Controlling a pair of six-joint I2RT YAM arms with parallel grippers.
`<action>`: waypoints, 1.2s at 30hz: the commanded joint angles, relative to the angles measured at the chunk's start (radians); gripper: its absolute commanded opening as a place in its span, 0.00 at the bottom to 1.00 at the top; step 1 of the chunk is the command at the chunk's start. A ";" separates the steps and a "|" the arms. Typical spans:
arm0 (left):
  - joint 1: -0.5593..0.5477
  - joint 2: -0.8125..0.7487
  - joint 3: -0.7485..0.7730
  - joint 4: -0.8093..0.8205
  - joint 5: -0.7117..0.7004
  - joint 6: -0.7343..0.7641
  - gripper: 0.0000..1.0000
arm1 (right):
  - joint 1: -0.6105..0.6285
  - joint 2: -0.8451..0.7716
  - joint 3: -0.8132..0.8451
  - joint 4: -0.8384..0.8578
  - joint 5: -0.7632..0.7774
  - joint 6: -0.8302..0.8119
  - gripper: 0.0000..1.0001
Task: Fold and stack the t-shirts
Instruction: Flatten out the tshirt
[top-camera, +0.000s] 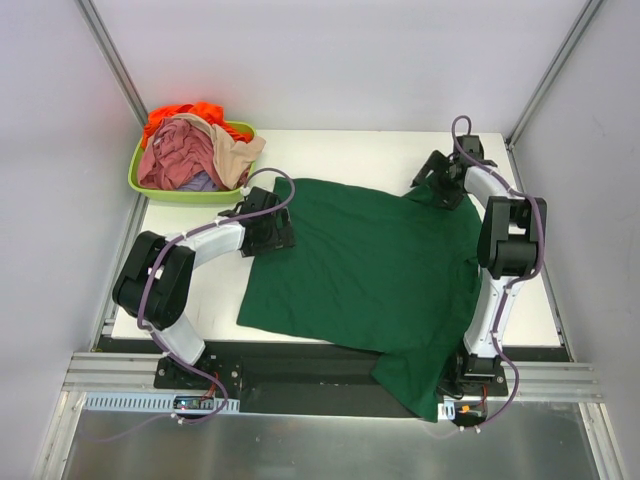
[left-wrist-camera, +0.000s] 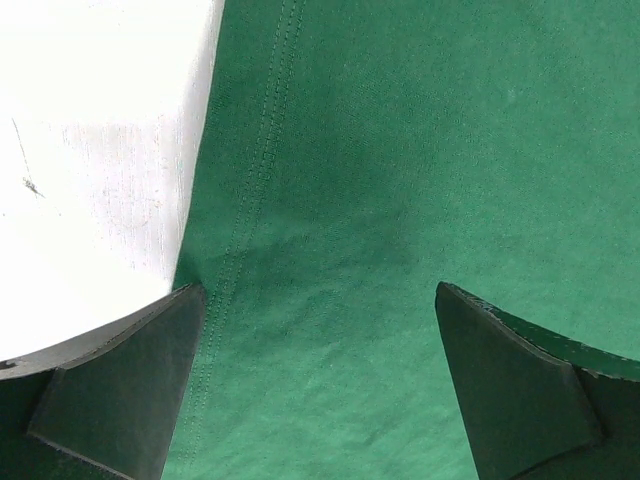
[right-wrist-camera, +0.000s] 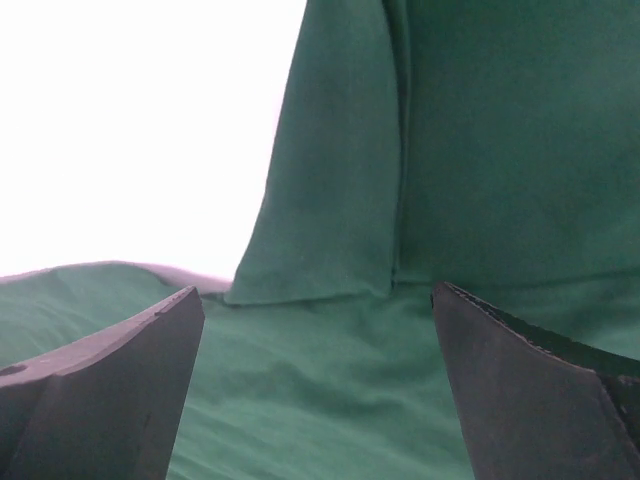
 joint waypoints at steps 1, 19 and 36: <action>-0.007 -0.001 -0.038 -0.005 -0.028 -0.029 0.99 | -0.021 0.034 0.024 0.132 -0.096 0.089 0.99; -0.007 -0.034 -0.058 -0.010 -0.047 -0.033 0.99 | -0.030 0.074 0.006 0.263 -0.163 0.179 0.45; -0.007 -0.014 -0.032 -0.014 -0.042 -0.016 0.99 | 0.022 0.347 0.438 0.216 -0.142 0.186 0.20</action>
